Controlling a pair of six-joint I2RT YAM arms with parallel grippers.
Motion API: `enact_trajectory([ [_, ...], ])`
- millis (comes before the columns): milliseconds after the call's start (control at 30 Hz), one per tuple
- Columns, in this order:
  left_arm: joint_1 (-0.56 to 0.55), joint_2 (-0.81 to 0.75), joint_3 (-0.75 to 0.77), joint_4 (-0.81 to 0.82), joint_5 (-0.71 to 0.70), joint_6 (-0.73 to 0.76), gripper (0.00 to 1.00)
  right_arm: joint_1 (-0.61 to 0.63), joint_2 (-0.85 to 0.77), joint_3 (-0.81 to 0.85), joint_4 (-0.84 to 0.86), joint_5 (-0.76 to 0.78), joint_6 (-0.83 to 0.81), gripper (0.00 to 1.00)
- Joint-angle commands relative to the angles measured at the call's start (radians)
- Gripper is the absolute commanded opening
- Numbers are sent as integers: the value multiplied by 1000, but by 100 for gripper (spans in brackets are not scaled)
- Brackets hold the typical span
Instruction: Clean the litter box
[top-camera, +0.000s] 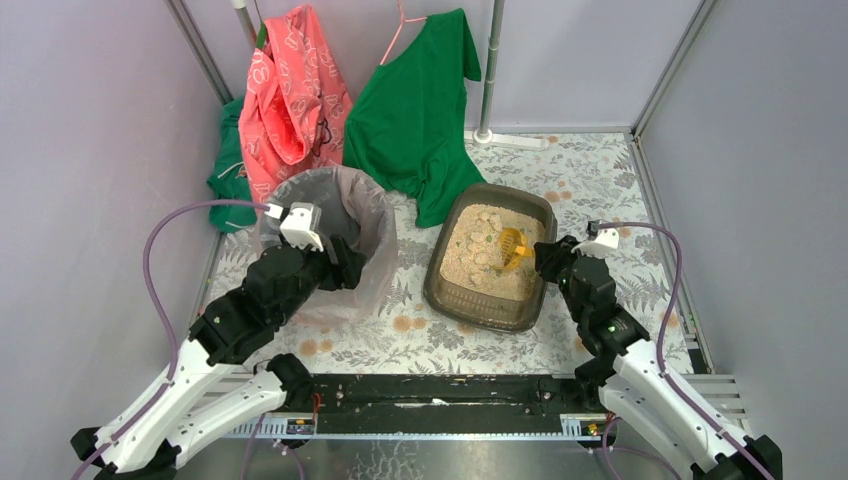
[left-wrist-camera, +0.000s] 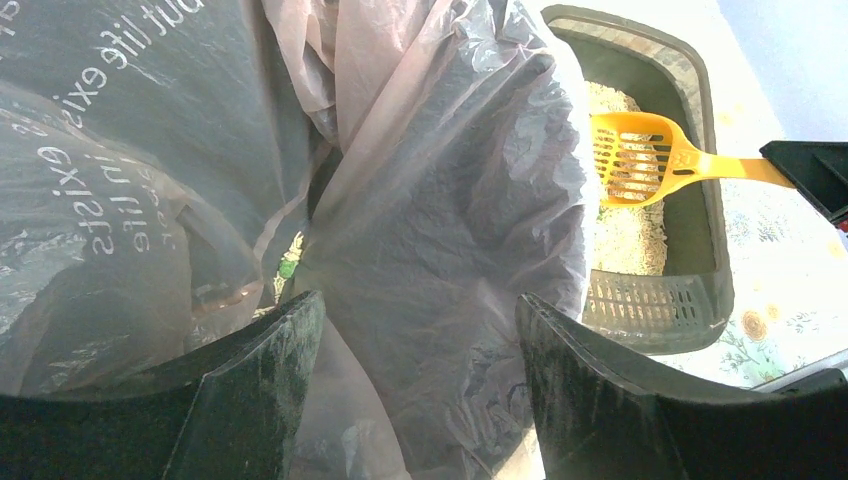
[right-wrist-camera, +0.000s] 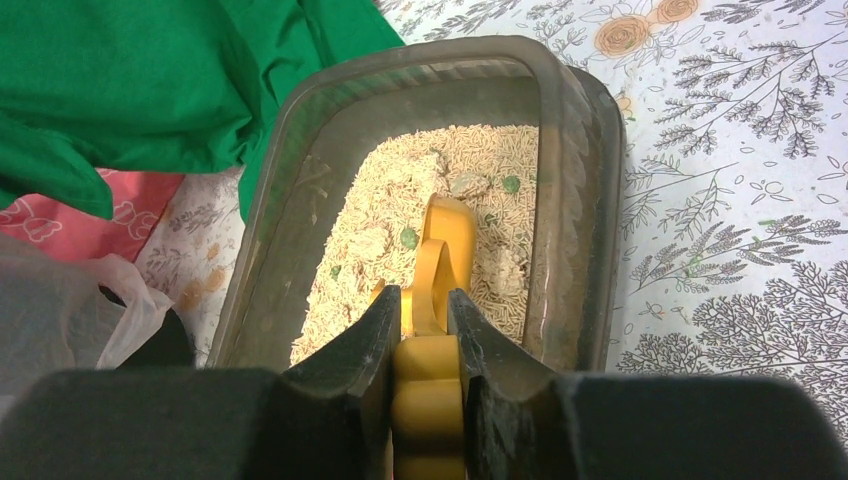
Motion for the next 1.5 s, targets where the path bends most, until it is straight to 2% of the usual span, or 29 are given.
enact_trajectory([
  [0, -4, 1, 8, 10, 16, 2, 77, -7, 41, 77, -4, -37, -39, 0],
  [200, -3, 25, 38, 41, 23, 11, 77, -7, 138, 135, -9, -45, -50, 0],
  [500, -4, 108, 77, 97, 72, 38, 79, -8, 187, 212, -56, -26, -72, 0],
  [800, -3, 191, 262, 42, 78, 108, 79, -7, 90, 212, -153, 5, -64, 0],
  [1000, -4, 187, 294, 27, 42, 123, 79, -8, 68, 199, -180, 2, -69, 0],
  [1133, -3, 212, 322, 42, 94, 124, 79, -8, 49, 189, -183, -13, -52, 0],
  [1200, -4, 238, 386, 33, 136, 117, 78, -8, 38, 179, -178, -21, -49, 0],
  [1300, -3, 277, 507, -23, 165, 134, 68, -7, 44, 160, -152, -31, -49, 0],
  [1467, -3, 389, 664, -197, 68, 242, 70, -7, 84, 165, -136, -52, -43, 0],
])
